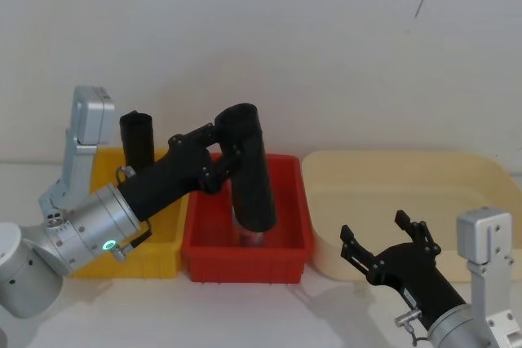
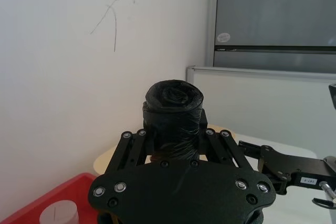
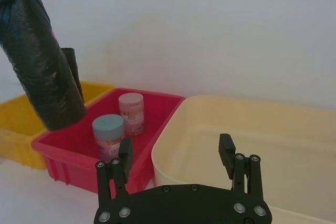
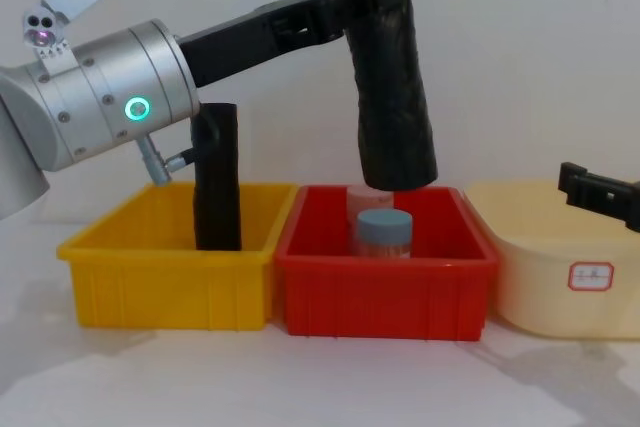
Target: Pick up the garbage bag with the one hand and transfer it to the other hand.
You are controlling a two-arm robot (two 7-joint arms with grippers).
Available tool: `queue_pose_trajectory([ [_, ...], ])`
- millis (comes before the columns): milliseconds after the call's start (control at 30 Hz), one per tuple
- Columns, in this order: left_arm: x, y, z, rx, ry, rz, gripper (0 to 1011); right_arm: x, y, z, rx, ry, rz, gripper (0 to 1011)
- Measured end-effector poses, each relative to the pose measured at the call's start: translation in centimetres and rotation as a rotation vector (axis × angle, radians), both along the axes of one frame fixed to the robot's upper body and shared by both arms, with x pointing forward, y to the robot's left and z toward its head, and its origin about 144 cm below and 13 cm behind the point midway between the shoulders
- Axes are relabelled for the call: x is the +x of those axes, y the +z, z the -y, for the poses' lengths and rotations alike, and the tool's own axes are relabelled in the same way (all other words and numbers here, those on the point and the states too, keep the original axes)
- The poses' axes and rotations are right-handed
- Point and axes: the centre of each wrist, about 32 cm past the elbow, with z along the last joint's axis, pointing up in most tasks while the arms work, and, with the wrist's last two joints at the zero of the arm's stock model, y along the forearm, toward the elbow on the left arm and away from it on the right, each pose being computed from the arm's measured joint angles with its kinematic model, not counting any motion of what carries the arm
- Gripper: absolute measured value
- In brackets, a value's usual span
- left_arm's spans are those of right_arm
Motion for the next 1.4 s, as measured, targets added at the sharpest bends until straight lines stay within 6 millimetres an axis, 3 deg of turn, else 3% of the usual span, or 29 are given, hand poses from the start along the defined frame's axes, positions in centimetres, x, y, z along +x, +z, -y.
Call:
queue_pose_trajectory([
  [667, 0.2, -0.3, -0.1, 0.004, 0.011, -0.018, 405, 0.6, 1.6, 0.0, -0.084, 0.155, 0.01, 1000],
  [1400, 0.3, -0.4, -0.1, 0.005, 0.013, -0.021, 405, 3.8, 2.9, -1.6, -0.128, 0.387, 0.028, 1000],
])
